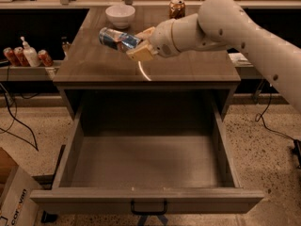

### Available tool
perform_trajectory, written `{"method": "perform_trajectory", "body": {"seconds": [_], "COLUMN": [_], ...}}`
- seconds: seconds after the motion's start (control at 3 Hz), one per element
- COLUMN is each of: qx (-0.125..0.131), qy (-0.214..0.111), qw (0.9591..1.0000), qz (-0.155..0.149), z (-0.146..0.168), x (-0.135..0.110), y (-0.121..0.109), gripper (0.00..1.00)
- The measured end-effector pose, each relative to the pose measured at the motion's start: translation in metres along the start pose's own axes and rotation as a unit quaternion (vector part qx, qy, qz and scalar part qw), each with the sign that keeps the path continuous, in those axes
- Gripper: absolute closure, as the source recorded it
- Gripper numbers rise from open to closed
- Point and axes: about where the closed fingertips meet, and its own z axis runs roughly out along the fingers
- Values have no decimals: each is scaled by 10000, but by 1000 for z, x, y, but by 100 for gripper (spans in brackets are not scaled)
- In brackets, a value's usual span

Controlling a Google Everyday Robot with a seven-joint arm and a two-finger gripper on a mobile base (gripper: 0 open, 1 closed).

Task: Place redbull can into top drawer

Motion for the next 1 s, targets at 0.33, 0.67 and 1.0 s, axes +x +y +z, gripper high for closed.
{"method": "perform_trajectory", "body": {"seconds": [0.33,0.67,1.0], "qx": [-299,-638,-1089], "qy": [-30,67,308], "qw": [9980,9959,9931], "qz": [-562,-630,-314], "z": [-31,-55,-67], "x": [-1,15,49], "y": [45,95,147], "gripper": [100,100,100]}}
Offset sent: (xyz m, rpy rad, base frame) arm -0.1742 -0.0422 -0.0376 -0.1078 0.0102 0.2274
